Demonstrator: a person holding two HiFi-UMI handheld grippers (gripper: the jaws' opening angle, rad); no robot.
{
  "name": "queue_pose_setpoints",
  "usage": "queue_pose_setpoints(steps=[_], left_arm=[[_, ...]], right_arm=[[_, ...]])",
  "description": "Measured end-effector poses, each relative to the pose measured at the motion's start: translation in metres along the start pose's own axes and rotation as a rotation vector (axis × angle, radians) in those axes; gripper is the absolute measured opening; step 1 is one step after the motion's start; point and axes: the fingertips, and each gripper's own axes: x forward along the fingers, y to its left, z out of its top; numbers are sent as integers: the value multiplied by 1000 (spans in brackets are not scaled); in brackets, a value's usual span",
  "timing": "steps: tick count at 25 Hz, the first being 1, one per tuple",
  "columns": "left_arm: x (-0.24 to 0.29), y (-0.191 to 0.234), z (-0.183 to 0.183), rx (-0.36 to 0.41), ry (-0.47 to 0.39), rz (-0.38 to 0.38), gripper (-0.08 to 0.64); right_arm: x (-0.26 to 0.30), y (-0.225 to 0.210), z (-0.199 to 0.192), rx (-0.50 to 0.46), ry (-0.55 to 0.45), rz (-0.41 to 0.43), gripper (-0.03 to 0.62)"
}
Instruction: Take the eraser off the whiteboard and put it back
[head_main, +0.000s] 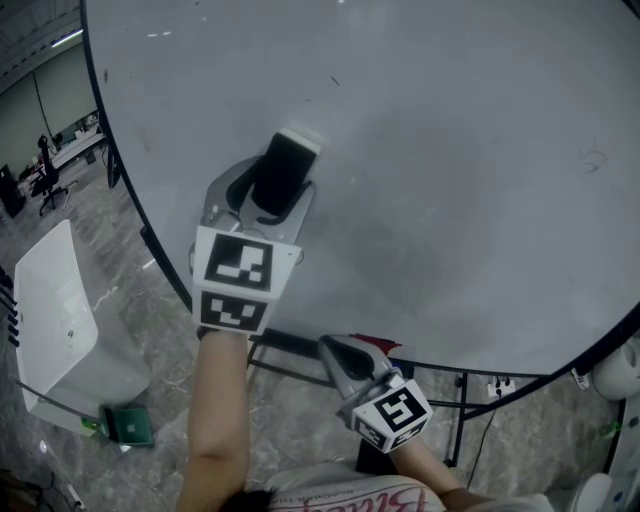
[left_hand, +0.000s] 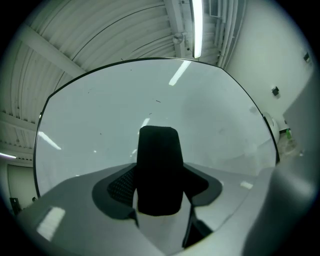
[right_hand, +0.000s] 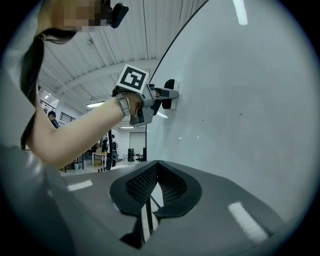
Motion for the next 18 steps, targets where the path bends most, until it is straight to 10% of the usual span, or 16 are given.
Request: queue_pose_setpoints(steps=[18], left_arm=[[-33,-12,-1,-125,-103,26,256]], right_arm=[[-16,1,-2,-19,14,-1,2]])
